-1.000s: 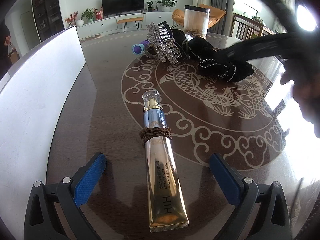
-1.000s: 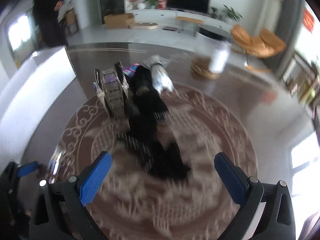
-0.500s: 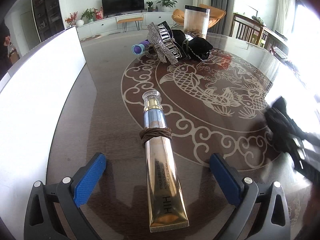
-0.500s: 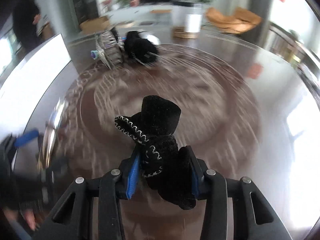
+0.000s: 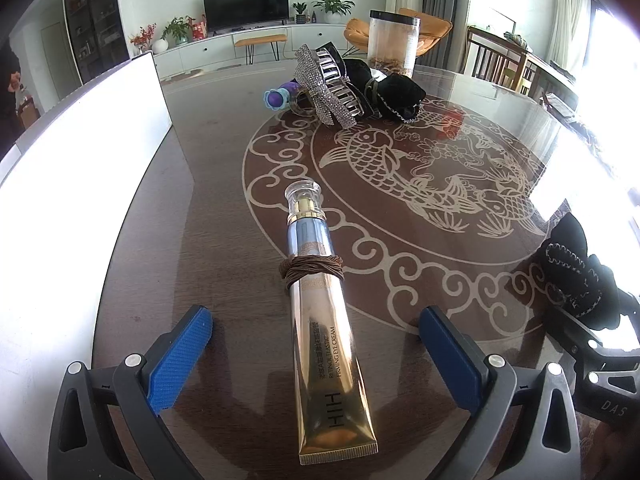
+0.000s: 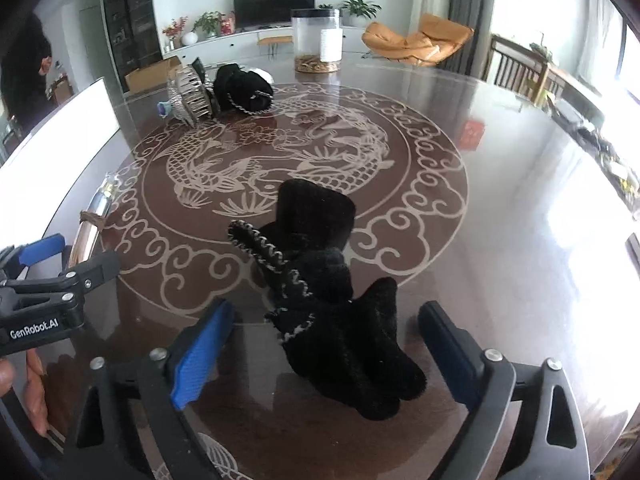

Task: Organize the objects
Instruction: 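Carry the tube and black glove over the white bin and open both tools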

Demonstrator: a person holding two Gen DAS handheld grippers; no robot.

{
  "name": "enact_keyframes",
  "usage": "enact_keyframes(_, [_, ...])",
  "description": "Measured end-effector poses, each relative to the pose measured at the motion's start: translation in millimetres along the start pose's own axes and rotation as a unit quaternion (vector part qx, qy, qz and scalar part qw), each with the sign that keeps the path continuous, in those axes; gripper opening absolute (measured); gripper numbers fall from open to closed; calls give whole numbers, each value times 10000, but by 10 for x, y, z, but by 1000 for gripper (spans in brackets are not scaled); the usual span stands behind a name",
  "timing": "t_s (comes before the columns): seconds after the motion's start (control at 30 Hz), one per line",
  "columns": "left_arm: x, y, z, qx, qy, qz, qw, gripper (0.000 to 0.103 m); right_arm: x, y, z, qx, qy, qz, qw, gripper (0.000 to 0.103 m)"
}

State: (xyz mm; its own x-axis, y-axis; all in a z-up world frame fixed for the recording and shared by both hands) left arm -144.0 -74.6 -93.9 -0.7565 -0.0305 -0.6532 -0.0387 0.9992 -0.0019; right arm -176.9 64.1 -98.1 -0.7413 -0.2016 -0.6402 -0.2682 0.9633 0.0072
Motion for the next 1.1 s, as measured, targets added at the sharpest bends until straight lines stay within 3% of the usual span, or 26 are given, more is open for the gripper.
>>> enact_keyframes(0.17, [-10, 1, 2, 6, -56, 47, 10000, 103, 42, -5, 12, 39, -53, 28, 10000, 103])
enact_keyframes(0.27, [-50, -18, 11, 124, -425, 365, 9984, 103, 45, -5, 13, 34, -58, 25, 10000, 103])
enact_keyframes(0.37, [-163, -159, 22, -491, -410, 622, 9960, 103, 47, -7, 9, 37, -56, 26, 10000, 103])
enact_keyframes(0.43, [-170, -174, 12, -601, -412, 662, 9951, 103, 47, -8, 9, 39, -55, 24, 10000, 103])
enact_keyframes(0.6, [-2, 49, -20, 351, -723, 327, 9962, 102, 43, -9, 9, 41, -55, 22, 10000, 103])
enact_keyframes(0.63, [5, 77, -45, 360, -612, 371, 9968, 97, 46, -8, 10, 39, -55, 24, 10000, 103])
enact_keyframes(0.67, [-3, 104, -74, 411, -442, 409, 9973, 77, 46, -9, 10, 34, -57, 18, 10000, 103])
enact_keyframes(0.7, [-25, 144, -110, 510, -220, 490, 9973, 43, 47, -10, 7, 23, -66, -8, 10000, 103])
enact_keyframes(0.73, [-43, 180, -127, 642, -62, 510, 9966, 25, 59, -13, -3, -7, -91, -58, 9999, 103])
enact_keyframes(0.87, [-140, 208, -29, 580, 198, 610, 9963, 25, 44, 25, -125, 51, -506, -1062, 9930, 103])
enact_keyframes(1.0, [-336, 141, 108, 144, 356, 849, 9957, 25, 82, -103, -280, -484, -1082, -1463, 9821, 101])
enact_keyframes(1.07, [-485, 109, 86, -3, 501, 915, 9945, 25, 111, -184, -288, -864, -974, -1393, 9817, 76])
enact_keyframes(1.1, [-589, 73, 78, -124, 598, 976, 9934, 25, 136, -195, -274, -962, -987, -1305, 9818, 45])
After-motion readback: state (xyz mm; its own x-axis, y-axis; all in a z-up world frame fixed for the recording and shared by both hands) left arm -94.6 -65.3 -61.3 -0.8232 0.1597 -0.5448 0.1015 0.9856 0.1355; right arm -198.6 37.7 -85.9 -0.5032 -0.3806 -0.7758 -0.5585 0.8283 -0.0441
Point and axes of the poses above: each gripper's, at about its wrist camera, not at the fingertips, and x roughly the way its jaws point, y to its right, z to its underside, the point moved 4 cm from there along x, roughly the way its jaws point, and after that the axes turned 14 degrees about y, right-handed, at the moved point
